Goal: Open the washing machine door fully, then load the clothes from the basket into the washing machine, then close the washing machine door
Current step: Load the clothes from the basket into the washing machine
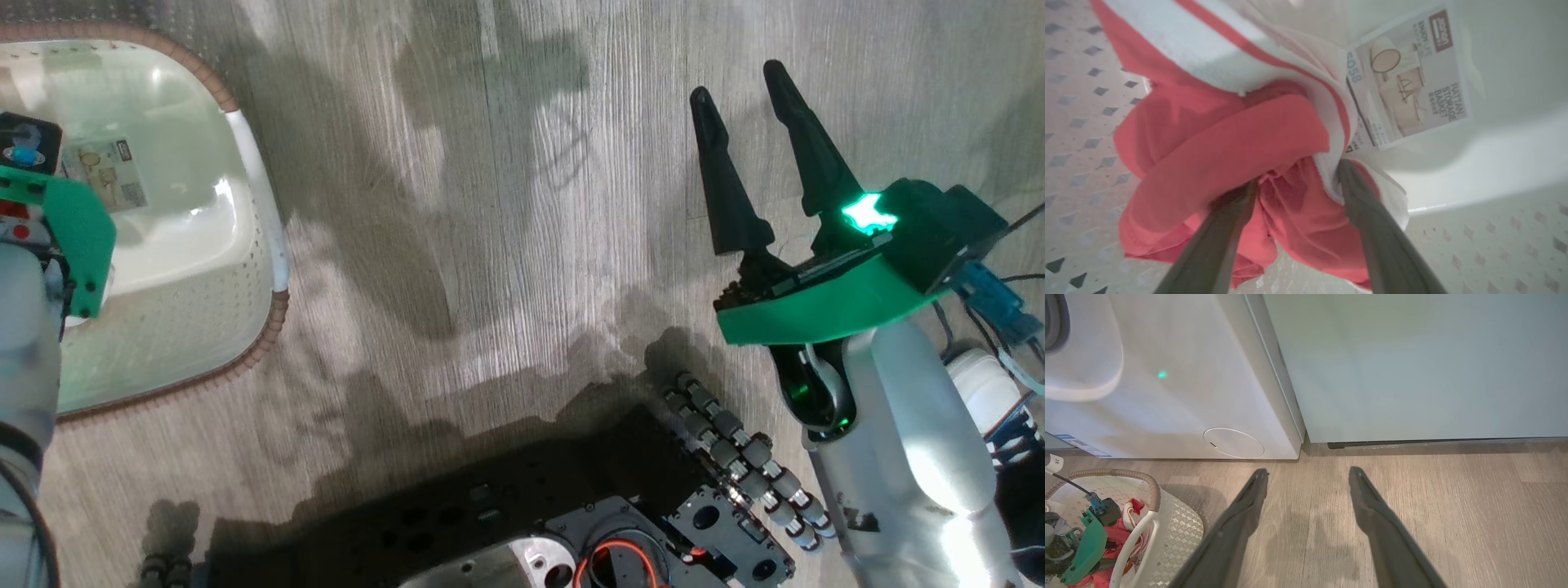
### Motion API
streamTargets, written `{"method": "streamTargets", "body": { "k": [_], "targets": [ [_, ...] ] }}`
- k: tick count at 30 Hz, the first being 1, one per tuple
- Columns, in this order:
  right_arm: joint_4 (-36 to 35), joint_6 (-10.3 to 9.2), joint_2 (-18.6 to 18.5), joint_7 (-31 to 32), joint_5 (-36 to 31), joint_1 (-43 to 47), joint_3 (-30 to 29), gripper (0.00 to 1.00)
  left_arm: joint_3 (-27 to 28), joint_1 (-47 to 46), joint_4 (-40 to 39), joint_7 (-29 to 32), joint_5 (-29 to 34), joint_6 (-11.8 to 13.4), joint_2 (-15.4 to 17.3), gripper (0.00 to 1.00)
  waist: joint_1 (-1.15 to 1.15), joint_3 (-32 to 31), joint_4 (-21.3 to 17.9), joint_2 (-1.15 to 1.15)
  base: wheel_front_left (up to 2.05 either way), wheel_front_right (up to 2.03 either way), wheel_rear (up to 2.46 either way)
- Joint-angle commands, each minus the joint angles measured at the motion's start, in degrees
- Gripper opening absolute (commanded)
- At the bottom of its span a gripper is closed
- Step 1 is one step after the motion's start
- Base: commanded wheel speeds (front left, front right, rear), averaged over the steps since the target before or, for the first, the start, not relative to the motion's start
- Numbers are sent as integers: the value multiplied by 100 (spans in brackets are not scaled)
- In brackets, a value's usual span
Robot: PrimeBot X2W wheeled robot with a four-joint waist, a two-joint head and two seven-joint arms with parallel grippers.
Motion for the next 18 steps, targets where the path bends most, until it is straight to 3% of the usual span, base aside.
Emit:
{"method": "streamTargets", "body": {
  "k": [1,18],
  "targets": [
    [-181,-1,-6,-37,-14,225,108,100,108,93,-14,21,-47,13,316,100,0,20,2,0,0,0,0],
    [-235,-1,-6,-37,-128,205,181,100,112,110,-14,-105,-297,104,367,100,0,133,61,0,0,0,0]
  ]
}}
